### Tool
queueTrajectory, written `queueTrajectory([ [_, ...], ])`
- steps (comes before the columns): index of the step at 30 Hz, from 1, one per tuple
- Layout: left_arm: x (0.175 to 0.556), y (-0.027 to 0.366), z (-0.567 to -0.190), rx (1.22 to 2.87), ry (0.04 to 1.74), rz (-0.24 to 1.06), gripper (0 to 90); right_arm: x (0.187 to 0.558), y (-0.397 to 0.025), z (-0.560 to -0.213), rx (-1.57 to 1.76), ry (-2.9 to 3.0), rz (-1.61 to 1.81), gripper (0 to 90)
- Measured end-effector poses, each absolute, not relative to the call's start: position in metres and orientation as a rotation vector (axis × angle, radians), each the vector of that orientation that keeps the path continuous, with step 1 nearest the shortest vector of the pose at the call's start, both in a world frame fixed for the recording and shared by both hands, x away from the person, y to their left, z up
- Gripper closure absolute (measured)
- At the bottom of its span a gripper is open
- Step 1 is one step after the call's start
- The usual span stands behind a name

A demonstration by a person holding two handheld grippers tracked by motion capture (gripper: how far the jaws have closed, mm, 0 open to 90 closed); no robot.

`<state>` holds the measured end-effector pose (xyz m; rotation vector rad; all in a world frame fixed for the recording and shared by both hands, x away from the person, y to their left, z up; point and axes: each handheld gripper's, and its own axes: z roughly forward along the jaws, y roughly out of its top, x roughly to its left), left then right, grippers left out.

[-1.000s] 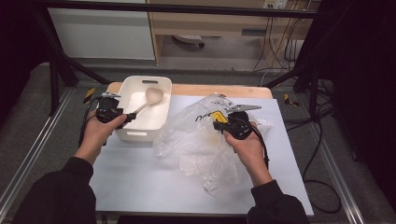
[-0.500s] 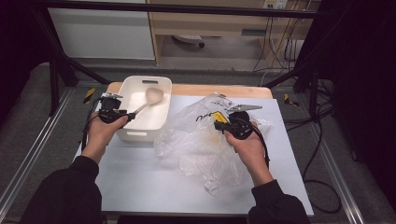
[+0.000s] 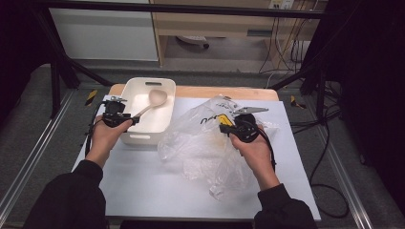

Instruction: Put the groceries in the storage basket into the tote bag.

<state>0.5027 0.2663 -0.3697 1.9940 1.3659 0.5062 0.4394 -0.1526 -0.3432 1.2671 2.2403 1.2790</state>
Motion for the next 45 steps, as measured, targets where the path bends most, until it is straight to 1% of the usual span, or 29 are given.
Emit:
queueTrajectory([
  [17, 0.506, 0.265, -0.376, 2.007, 1.388, 0.502, 54.4, 0.439, -0.153, -0.343, 1.271, 2.24, 1.281, 90.0],
  [20, 0.506, 0.266, -0.377, 2.007, 1.396, 0.504, 57.2, 0.439, -0.153, -0.343, 1.272, 2.24, 1.282, 90.0],
  [25, 0.507, 0.266, -0.377, 2.0, 1.395, 0.487, 68.4, 0.439, -0.153, -0.343, 1.272, 2.242, 1.284, 90.0],
  [34, 0.506, 0.265, -0.377, 2.002, 1.387, 0.505, 69.4, 0.439, -0.154, -0.342, 1.274, 2.24, 1.286, 90.0],
  [42, 0.501, 0.265, -0.372, 1.996, 1.363, 0.573, 69.7, 0.439, -0.154, -0.342, 1.268, 2.236, 1.288, 90.0],
  [45, 0.497, 0.266, -0.366, 1.971, 1.352, 0.591, 69.7, 0.439, -0.155, -0.341, 1.27, 2.236, 1.289, 90.0],
])
